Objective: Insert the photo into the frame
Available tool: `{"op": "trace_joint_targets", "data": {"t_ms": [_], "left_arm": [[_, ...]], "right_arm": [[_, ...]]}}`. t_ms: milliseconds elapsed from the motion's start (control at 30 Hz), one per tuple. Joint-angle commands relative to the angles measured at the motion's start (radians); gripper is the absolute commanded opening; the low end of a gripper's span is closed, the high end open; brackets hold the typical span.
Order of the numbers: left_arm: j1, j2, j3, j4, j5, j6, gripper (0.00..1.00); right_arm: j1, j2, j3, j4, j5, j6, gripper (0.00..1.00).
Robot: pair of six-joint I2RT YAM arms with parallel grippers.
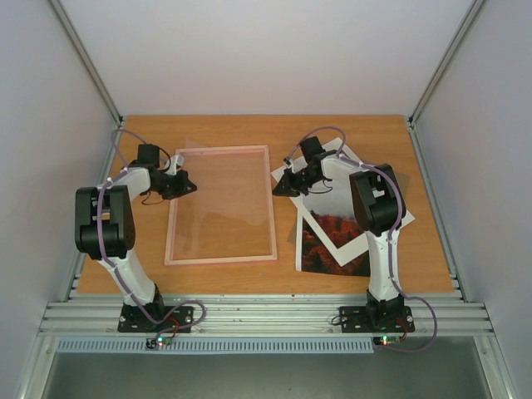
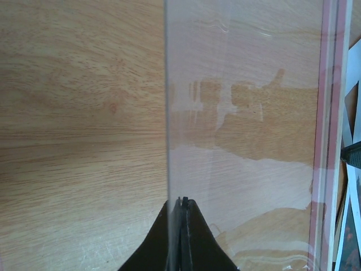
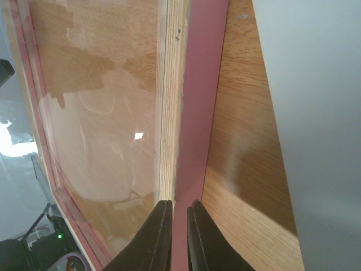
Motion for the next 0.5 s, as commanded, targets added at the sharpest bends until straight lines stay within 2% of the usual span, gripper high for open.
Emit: {"op": "trace_joint_targets", "data": {"t_ms": [0, 467], "left_arm": [[0.008, 0.017, 0.004, 0.035, -0.006, 0.008, 0.00], [0.010, 0.018, 0.011, 0.018, -0.034, 0.021, 0.00]], "right_arm": [[0.013, 0.015, 0.028, -0.011, 0.009, -0.011, 0.11], [0.022, -0.008, 0.019, 0.001, 0.023, 0.007, 0.11]]}}
